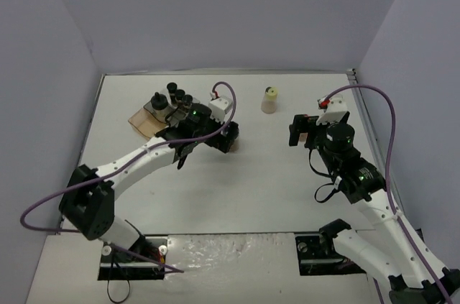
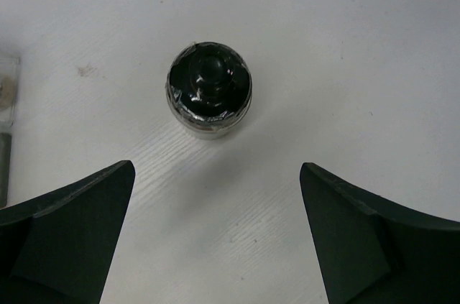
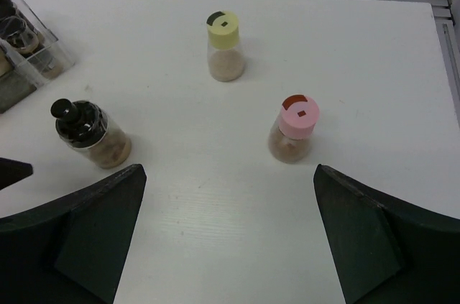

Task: Organize the condiment bottles

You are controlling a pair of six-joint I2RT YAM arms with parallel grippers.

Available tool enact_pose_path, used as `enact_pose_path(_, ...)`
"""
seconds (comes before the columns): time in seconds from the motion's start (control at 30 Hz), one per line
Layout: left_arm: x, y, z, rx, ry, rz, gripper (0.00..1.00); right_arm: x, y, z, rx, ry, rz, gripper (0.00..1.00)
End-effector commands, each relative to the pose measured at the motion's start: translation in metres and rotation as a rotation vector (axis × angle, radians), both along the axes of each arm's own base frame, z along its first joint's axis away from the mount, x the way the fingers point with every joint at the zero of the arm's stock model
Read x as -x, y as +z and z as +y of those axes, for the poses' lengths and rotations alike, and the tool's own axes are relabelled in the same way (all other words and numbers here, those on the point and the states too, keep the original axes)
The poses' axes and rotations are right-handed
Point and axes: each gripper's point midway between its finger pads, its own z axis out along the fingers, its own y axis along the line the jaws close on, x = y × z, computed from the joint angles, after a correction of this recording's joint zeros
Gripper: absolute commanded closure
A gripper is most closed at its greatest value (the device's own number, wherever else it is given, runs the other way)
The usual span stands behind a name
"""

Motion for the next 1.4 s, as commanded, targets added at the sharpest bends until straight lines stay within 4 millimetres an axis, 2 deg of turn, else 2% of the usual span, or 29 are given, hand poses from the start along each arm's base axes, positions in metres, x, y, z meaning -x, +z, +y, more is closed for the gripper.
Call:
enact_pose_path(0.0,-0.046,0.048,-0.030,0.097,-0.009,-0.182,0.03,-0.001,-0.013,-0.004,-0.032,-0.058,0.027,0.00)
enact_pose_path(0.3,-0.077,0.018,-0.046,0.044,0.011,-0.168,0.03,-0.001,-0.019,-0.003,-0.027,-0.051,0.041,0.00)
enact_pose_path(0.53,-0.076,0.004,-0.049,0.066,0.042,-0.108,0.06,-0.001,-0.020,-0.004,-0.026,-0.056,0.038,0.00)
enact_pose_path(0.7,-0.072,-0.006,-0.047,0.076,0.054,-0.083,0.20,-0.001,-0.023,-0.004,-0.020,-0.055,0.047,0.00)
enact_pose_path(0.87,-0.071,0.001,-0.050,0.104,0.053,-0.081,0.54,-0.001,-0.021,-0.004,-0.025,-0.054,0.042,0.00)
enact_pose_path(0.9,-0.071,0.001,-0.050,0.106,0.055,-0.079,0.54,-0.001,-0.021,-0.004,-0.025,-0.053,0.042,0.00)
enact_pose_path(1.0,-0.069,0.014,-0.043,0.116,0.082,-0.094,0.82,0.000,-0.020,-0.005,-0.028,-0.054,0.037,0.00)
enact_pose_path(1.07,-0.069,0.025,-0.035,0.117,0.111,-0.108,0.88,0.001,-0.021,-0.004,-0.028,-0.053,0.040,0.00)
enact_pose_path(1.13,-0.071,0.037,-0.020,0.105,0.164,-0.124,0.90,0.001,-0.021,-0.004,-0.028,-0.050,0.041,0.00)
enact_pose_path(1.2,-0.073,0.057,0.000,0.109,0.224,-0.157,0.90,0.001,-0.020,-0.004,-0.029,-0.050,0.037,0.00)
enact_pose_path(1.37,-0.089,0.089,0.075,0.074,0.441,-0.223,0.91,0.001,-0.019,-0.003,-0.029,-0.045,0.034,0.00)
